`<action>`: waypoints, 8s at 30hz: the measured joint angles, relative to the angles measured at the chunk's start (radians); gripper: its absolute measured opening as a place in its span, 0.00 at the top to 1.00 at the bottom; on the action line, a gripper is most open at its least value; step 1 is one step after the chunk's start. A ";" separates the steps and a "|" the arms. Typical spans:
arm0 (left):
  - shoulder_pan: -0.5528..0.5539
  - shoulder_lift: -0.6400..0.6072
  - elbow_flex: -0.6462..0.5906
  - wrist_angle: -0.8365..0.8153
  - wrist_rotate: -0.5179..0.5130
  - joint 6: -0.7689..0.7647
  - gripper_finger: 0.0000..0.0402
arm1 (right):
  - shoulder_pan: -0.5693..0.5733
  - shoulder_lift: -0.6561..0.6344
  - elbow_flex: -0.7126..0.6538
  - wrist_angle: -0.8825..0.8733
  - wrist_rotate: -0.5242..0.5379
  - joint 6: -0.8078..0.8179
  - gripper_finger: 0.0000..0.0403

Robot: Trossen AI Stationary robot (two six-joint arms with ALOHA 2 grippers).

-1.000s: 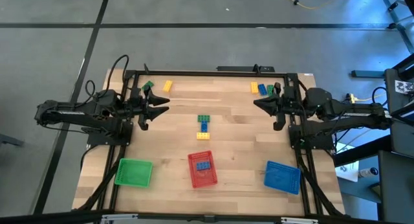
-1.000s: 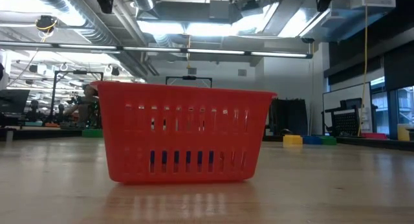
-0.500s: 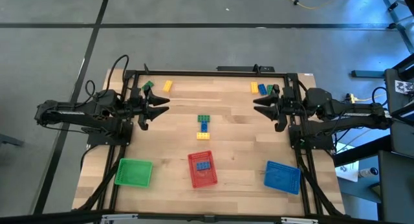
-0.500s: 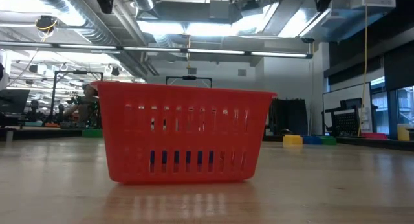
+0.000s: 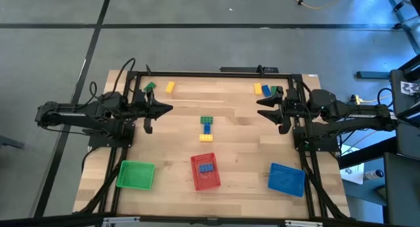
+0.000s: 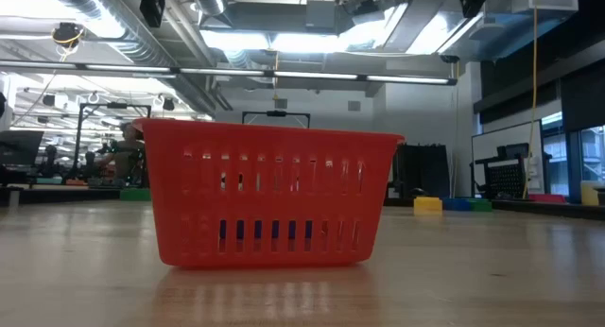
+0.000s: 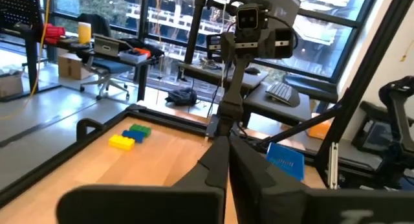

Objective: Sort & place blocks by color
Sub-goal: Put the top blue game piece into the red bin

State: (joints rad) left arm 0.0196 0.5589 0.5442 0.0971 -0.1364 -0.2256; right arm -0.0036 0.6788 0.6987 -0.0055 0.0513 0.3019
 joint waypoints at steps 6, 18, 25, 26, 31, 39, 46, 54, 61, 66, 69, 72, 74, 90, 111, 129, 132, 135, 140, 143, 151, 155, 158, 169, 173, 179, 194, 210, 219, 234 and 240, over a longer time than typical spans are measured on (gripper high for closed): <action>0.000 -0.017 0.000 0.001 0.003 -0.005 1.00 | 0.000 0.000 0.000 -0.001 0.009 0.000 0.45; 0.000 -0.018 0.000 0.001 0.001 -0.008 1.00 | -0.195 0.226 0.347 -0.610 0.557 0.167 0.46; 0.000 -0.018 0.000 0.001 -0.004 -0.008 1.00 | -0.457 0.407 0.488 -0.838 0.431 0.234 0.47; 0.000 -0.018 0.000 0.001 -0.004 -0.008 1.00 | -0.494 0.432 0.491 -0.844 0.403 0.223 0.47; 0.000 -0.018 0.000 0.000 -0.004 -0.008 1.00 | -0.688 0.586 0.490 -0.898 0.243 0.190 0.47; 0.000 -0.018 0.000 0.000 -0.003 -0.008 1.00 | -0.855 0.816 0.490 -0.911 0.210 0.083 0.47; 0.000 -0.018 0.000 0.001 -0.004 -0.008 1.00 | -0.940 0.937 0.488 -0.892 0.109 0.009 0.47; 0.000 -0.018 0.000 0.000 -0.027 -0.002 1.00 | -0.992 0.925 0.360 -0.733 -0.052 0.006 0.47; 0.000 -0.018 0.000 0.001 -0.038 0.000 1.00 | -0.991 0.955 0.358 -0.705 0.000 -0.005 0.47; 0.000 -0.018 0.000 0.001 -0.039 0.000 1.00 | -0.991 1.003 0.358 -0.704 0.000 0.004 0.47; 0.000 -0.018 0.000 0.001 -0.052 0.000 1.00 | -0.991 1.027 0.358 -0.704 0.000 0.004 0.47; 0.000 -0.018 0.000 0.001 -0.057 0.000 1.00 | -0.991 1.039 0.357 -0.704 0.000 0.005 0.47; 0.000 -0.018 0.000 0.001 -0.057 0.001 1.00 | -0.991 1.038 0.357 -0.697 0.000 0.007 0.47; 0.000 -0.018 0.000 0.001 -0.063 0.002 1.00 | -0.991 1.063 0.357 -0.694 -0.019 -0.010 0.47; 0.000 -0.018 0.000 0.001 -0.083 0.002 1.00 | -0.980 1.143 0.359 -0.681 -0.038 -0.018 0.47; 0.000 -0.018 0.000 0.001 -0.083 0.021 1.00 | -0.981 1.143 0.359 -0.684 -0.042 -0.018 0.54; 0.000 -0.018 0.000 0.001 -0.083 0.021 1.00 | -0.981 1.143 0.359 -0.686 -0.042 -0.019 0.62; 0.000 -0.018 0.000 0.002 -0.083 0.021 1.00 | -0.981 1.143 0.359 -0.686 -0.042 -0.019 0.64; 0.000 -0.018 0.000 0.002 -0.083 0.020 1.00 | -0.981 1.143 0.359 -0.686 -0.042 -0.018 0.64; 0.000 -0.018 0.000 0.002 -0.083 0.020 1.00 | -0.981 1.137 0.358 -0.686 -0.043 -0.018 0.64; 0.000 -0.037 0.000 0.009 -0.078 0.024 1.00 | -0.980 0.983 0.382 -0.700 -0.053 -0.018 0.64; 0.000 -0.050 0.001 0.019 -0.075 0.025 1.00 | -0.980 0.858 0.408 -0.697 -0.050 -0.019 0.64; 0.000 -0.058 0.001 0.019 -0.073 0.026 1.00 | -0.974 0.760 0.414 -0.695 -0.049 -0.018 0.64; -0.001 -0.057 0.001 0.024 -0.052 0.026 1.00 | -0.819 0.417 0.415 -0.687 -0.047 -0.075 0.64; -0.001 -0.057 0.001 0.025 -0.052 0.026 1.00 | -0.732 0.357 0.415 -0.643 -0.090 -0.103 0.64; -0.001 -0.057 0.001 0.025 -0.052 0.025 1.00 | -0.549 0.323 0.415 -0.524 -0.181 -0.097 0.64; 0.000 -0.057 0.001 0.034 -0.043 0.017 1.00 | 0.030 0.318 0.370 -0.074 -0.117 -0.045 0.64; 0.000 -0.057 0.001 0.047 -0.034 0.017 1.00 | 0.140 0.318 0.175 0.273 0.003 0.005 0.64; 0.000 -0.057 0.000 0.047 -0.034 0.017 1.00 | 0.140 0.390 0.199 0.216 -0.024 0.071 0.64; 0.000 -0.057 0.000 0.047 -0.035 0.023 1.00 | 0.268 0.977 0.623 -0.222 -0.194 0.219 0.64; 0.000 -0.057 0.000 0.046 -0.071 0.023 1.00 | 0.323 1.175 0.746 -0.300 -0.258 0.245 0.64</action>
State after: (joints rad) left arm 0.0195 0.5018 0.5442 0.1435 -0.2077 -0.2024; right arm 0.3195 1.8543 1.4443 -0.3053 -0.2071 0.5471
